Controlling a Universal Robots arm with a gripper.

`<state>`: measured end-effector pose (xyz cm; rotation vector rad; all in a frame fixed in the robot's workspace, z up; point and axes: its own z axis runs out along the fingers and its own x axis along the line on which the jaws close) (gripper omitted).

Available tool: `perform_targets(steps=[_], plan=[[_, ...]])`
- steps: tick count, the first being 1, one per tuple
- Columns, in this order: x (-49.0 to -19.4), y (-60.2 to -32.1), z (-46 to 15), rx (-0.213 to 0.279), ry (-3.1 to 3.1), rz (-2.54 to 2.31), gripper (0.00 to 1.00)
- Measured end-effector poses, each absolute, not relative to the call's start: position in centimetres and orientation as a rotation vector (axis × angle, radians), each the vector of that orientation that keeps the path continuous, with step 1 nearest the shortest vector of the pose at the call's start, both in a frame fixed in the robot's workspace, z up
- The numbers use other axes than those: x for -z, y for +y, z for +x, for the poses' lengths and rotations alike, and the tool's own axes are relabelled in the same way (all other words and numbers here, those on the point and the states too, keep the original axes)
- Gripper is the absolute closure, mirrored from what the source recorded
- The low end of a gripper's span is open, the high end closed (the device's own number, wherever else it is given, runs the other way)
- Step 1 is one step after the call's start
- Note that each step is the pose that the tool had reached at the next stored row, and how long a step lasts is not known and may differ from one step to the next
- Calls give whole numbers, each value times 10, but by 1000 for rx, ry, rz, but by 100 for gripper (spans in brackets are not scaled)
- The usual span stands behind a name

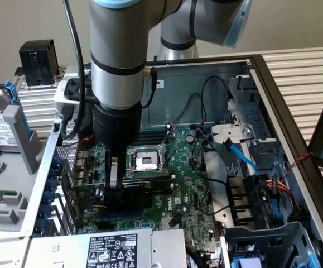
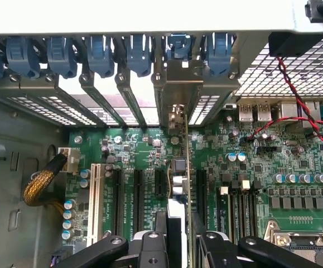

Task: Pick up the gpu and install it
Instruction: 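Insert the gpu into the slot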

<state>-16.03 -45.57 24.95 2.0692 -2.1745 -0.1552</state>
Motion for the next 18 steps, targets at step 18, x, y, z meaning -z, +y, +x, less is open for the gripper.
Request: perform_targets(steps=[18], plan=[[-249, -456, -160, 157, -2173, 2068, 73]])
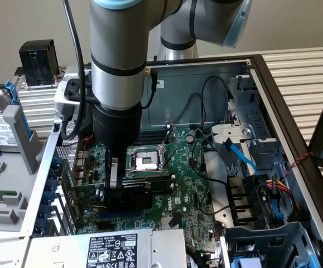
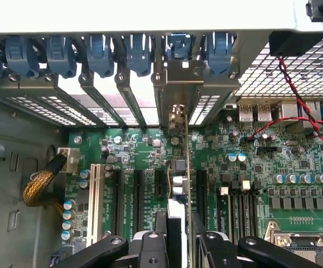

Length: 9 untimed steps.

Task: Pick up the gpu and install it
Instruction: 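Insert the gpu into the slot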

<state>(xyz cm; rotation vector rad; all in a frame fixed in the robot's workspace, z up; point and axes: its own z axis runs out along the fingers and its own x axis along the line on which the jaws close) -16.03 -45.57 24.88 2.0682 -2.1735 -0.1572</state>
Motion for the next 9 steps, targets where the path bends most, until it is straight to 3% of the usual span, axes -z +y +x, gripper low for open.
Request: perform_targets(steps=[9], plan=[[-249, -455, -160, 158, -2173, 2068, 73]])
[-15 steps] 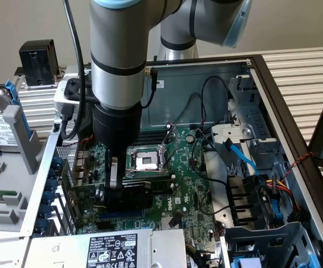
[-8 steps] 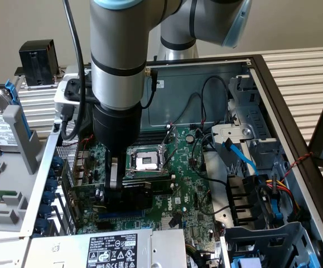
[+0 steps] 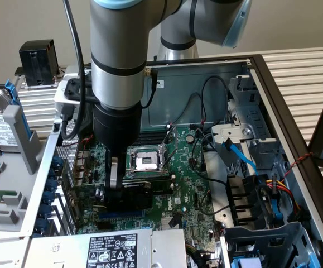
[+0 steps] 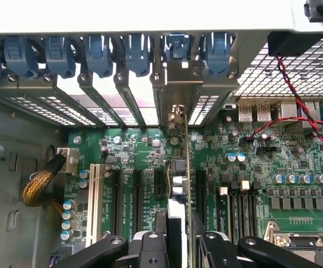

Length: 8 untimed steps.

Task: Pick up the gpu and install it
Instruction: 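Insert the gpu into the slot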

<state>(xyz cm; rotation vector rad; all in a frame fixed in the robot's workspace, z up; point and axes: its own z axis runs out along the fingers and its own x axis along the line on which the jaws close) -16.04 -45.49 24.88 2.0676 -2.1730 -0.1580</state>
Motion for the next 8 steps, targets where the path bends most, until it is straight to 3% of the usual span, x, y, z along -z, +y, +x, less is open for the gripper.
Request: perform_targets(steps=[8], plan=[[-250, -455, -160, 160, -2171, 2065, 73]])
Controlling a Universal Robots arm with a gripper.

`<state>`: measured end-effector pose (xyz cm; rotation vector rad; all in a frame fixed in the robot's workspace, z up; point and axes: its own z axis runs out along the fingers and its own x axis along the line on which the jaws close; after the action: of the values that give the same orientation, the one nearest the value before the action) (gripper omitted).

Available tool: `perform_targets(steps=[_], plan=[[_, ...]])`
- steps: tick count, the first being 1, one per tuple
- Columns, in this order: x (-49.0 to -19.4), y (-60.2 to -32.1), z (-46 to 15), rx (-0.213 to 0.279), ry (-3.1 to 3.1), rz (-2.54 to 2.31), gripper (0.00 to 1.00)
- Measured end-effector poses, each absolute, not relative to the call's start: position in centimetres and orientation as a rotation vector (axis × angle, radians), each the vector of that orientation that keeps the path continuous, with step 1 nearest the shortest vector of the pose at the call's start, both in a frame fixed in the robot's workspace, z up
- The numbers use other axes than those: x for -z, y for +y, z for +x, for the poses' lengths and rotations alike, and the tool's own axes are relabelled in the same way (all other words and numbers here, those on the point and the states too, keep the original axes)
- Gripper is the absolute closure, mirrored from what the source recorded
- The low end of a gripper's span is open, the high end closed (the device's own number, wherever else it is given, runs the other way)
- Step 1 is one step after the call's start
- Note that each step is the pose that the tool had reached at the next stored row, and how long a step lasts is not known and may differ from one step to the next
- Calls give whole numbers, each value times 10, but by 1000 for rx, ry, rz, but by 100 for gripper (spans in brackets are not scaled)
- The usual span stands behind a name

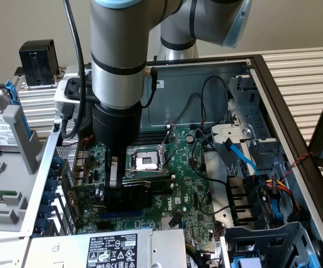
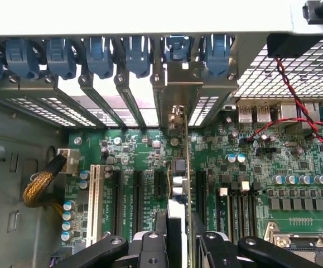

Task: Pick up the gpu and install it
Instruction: 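Insert the gpu into the slot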

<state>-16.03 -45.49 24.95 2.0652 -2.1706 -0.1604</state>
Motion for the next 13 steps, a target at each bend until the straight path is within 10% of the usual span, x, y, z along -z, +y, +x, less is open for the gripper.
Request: perform_targets(steps=[13], plan=[[-249, -455, -160, 160, -2168, 2063, 73]])
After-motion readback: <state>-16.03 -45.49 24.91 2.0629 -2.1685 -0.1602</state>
